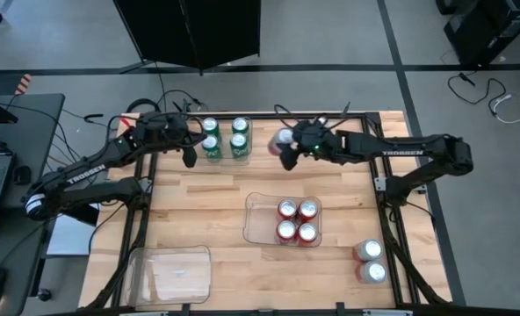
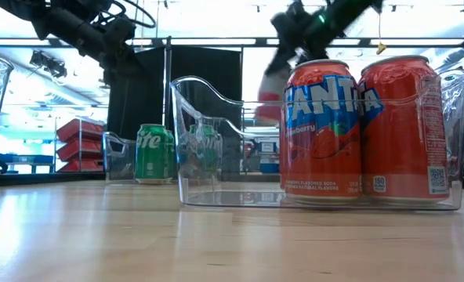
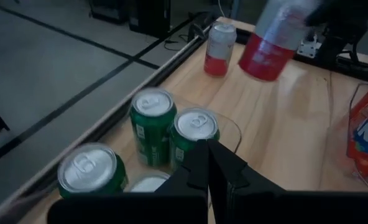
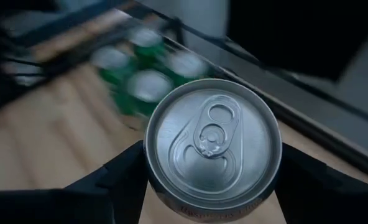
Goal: Sort soda cans
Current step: Move the pink white soda can from top right to top left
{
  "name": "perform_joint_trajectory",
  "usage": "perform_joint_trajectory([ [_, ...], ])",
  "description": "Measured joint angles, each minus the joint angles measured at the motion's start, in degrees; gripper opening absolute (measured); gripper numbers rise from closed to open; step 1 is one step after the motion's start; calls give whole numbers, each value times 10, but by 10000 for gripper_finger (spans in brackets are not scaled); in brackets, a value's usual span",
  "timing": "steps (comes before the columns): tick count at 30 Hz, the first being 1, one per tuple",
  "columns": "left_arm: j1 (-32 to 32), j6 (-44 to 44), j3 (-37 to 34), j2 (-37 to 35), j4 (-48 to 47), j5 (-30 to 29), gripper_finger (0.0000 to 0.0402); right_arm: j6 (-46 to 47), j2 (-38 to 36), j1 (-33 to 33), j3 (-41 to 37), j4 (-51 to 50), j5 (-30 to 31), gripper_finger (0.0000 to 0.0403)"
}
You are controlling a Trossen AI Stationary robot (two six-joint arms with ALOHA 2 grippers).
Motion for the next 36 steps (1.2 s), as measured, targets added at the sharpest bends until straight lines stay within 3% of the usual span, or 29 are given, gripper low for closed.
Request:
perform_joint_trajectory([
  [7,1,8,25,-9,2,-5,0,-72,128,60,155,-2,-31,275],
  [19,1,22,35,-26,2,-5,0,-137,377,87,394,-26,-135,275],
  [28,1,24,35,-32,0,-5,0,-148,478,91,443,-40,-161,275],
  [36,1,24,35,-32,-2,-5,0,-147,499,84,443,-44,-161,275],
])
